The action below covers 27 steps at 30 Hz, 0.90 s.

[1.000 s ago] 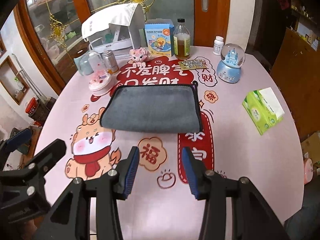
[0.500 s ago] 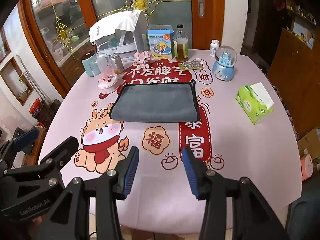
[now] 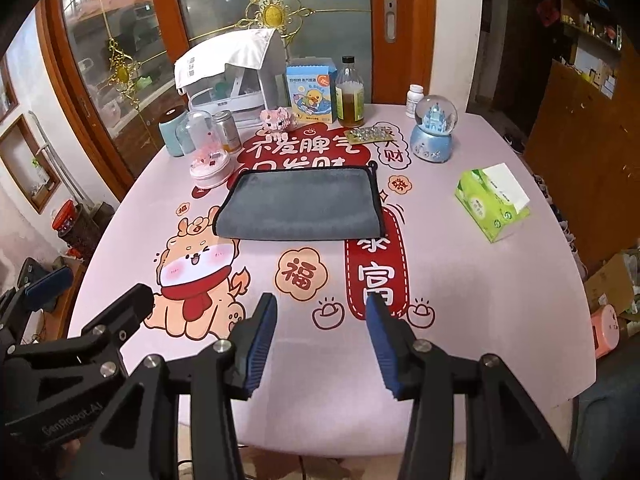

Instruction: Fold towel

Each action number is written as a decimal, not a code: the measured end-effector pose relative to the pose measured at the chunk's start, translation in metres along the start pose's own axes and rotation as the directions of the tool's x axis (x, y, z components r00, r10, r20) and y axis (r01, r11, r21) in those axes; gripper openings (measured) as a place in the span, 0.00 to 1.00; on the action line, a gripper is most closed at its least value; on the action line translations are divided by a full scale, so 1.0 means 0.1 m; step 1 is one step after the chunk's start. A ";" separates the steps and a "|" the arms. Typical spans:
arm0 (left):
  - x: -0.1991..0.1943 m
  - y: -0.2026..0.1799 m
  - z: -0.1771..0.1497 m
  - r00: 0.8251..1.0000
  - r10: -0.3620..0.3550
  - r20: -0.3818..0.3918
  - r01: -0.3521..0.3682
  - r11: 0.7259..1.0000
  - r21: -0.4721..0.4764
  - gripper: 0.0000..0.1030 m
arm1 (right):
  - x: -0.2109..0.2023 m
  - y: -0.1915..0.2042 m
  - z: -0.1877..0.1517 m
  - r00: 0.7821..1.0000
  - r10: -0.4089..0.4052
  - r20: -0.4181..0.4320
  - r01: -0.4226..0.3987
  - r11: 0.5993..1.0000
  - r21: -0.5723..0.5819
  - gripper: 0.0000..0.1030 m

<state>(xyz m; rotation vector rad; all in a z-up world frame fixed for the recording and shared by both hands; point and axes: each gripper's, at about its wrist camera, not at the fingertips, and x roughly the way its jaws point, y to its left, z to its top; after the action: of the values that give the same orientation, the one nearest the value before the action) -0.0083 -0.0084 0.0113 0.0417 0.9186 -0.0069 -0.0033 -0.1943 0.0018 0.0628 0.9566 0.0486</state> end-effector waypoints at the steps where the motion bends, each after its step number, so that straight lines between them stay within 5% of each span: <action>1: 0.00 0.00 -0.01 1.000 0.000 -0.002 0.000 1.000 0.000 0.99 | 0.00 0.00 -0.01 1.000 0.000 -0.001 0.000 1.000 0.003 0.45; 27: 0.00 0.00 -0.04 1.000 0.006 -0.008 -0.006 1.000 0.004 0.99 | -0.07 -0.03 -0.03 1.000 -0.009 0.017 0.009 1.000 0.005 0.45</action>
<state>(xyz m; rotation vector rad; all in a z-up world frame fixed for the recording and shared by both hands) -0.0111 -0.0087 0.0088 0.0484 0.9262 -0.0028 -0.0099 -0.1981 0.0055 0.0631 0.9404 0.0372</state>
